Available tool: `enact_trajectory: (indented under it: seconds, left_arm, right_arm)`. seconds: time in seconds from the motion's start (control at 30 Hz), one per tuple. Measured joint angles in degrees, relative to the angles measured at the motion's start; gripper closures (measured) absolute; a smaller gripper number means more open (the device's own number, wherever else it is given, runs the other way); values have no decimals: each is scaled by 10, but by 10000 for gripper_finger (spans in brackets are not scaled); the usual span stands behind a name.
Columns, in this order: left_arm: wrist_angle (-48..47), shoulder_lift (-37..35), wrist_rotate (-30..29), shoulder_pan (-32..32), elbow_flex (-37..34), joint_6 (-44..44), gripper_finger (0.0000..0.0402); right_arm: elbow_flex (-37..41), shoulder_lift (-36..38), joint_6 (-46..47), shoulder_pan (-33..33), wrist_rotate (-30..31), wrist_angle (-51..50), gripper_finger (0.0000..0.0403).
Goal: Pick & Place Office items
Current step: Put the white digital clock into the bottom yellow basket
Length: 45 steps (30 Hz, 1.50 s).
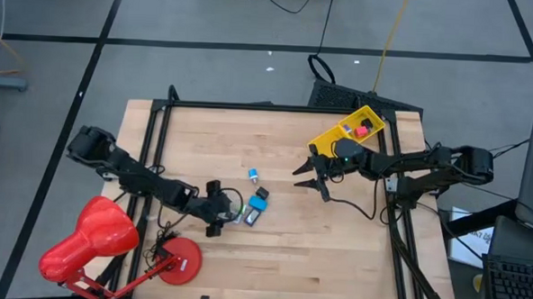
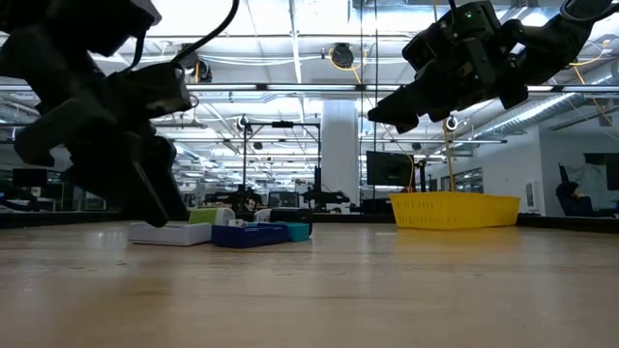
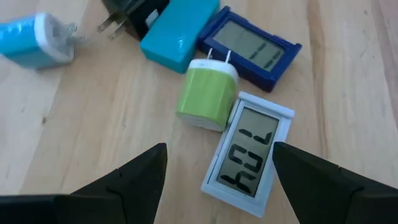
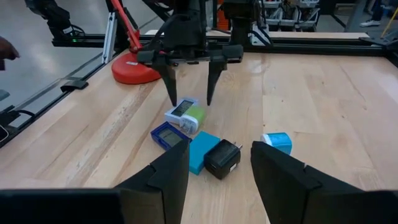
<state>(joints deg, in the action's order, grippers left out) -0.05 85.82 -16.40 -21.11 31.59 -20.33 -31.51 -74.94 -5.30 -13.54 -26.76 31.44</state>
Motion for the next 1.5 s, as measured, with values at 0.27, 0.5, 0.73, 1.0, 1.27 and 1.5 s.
enact_trajectory:
  seconds: [0.27, 0.5, 0.73, 1.0, 1.27, 1.5]
  left_arm:
    - [-24, 1, 0, -21, -5, 27, 105]
    - [-29, 1, -1, -28, -4, 17, 105]
    - [-30, 1, 0, -28, -4, 20, 107]
    - [-28, 1, 22, -29, -4, 24, 216]
    - [62, 1, 0, -17, -4, -9, 341]
    - [107, 1, 14, -14, -4, 63, 391]
  right_arm:
    - [0, 0, -1, 0, 0, 0, 243]
    - [0, 0, -1, 0, 0, 0, 243]
    - [0, 0, -3, 0, 0, 0, 243]
    - [0, 0, -3, 0, 0, 0, 243]
    - [0, 0, -1, 0, 0, 0, 243]
    - [0, 0, -1, 0, 0, 0, 243]
